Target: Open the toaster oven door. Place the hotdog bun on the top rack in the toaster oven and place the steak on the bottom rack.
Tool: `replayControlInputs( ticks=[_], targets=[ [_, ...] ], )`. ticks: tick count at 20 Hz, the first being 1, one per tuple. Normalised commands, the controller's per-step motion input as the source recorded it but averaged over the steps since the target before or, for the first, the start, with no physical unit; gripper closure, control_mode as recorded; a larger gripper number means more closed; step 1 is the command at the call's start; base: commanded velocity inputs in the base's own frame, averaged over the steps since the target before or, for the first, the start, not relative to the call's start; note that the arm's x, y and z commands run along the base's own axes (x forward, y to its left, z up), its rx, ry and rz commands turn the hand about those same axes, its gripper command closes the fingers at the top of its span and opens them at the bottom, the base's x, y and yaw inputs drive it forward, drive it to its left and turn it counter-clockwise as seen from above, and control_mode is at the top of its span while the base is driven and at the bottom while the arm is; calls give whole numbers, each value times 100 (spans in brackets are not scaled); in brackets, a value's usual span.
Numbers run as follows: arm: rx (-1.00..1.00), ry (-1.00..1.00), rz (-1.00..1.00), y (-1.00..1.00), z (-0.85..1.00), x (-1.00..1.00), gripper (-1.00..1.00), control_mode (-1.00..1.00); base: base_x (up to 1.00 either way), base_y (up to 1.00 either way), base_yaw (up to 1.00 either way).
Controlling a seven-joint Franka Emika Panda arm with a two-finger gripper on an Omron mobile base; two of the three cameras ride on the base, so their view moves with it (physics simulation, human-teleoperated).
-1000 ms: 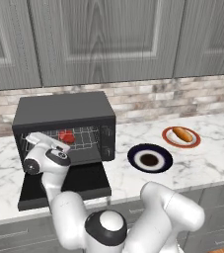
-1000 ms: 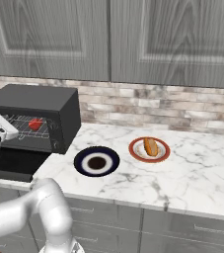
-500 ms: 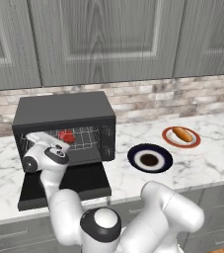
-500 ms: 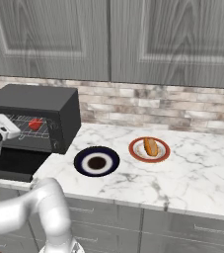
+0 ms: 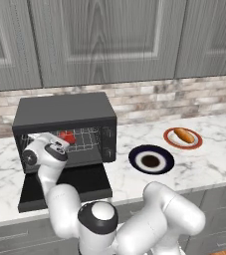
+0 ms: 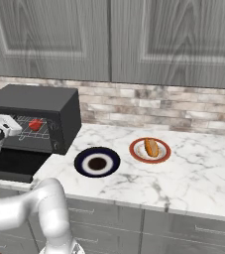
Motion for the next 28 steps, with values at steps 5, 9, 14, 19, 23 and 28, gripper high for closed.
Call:
replayControlInputs(
  ticks=[5,9,14,19,23,28],
  targets=[
    [0,8,0,0,-46,2,-100,-100,0,0,0],
    [-1,7,0,3,-51,-2,-100,-100,0,0,0],
    [-1,2,-1,6,-49,-8,100,-100,0,0,0],
    [0,2,-1,0,-47,-40,100,-100,0,0,0],
    [-4,7,-5,6,-51,-45,100,-100,0,0,0],
    [-7,13,-7,8,-52,-57,100,-100,0,0,0]
  ],
)
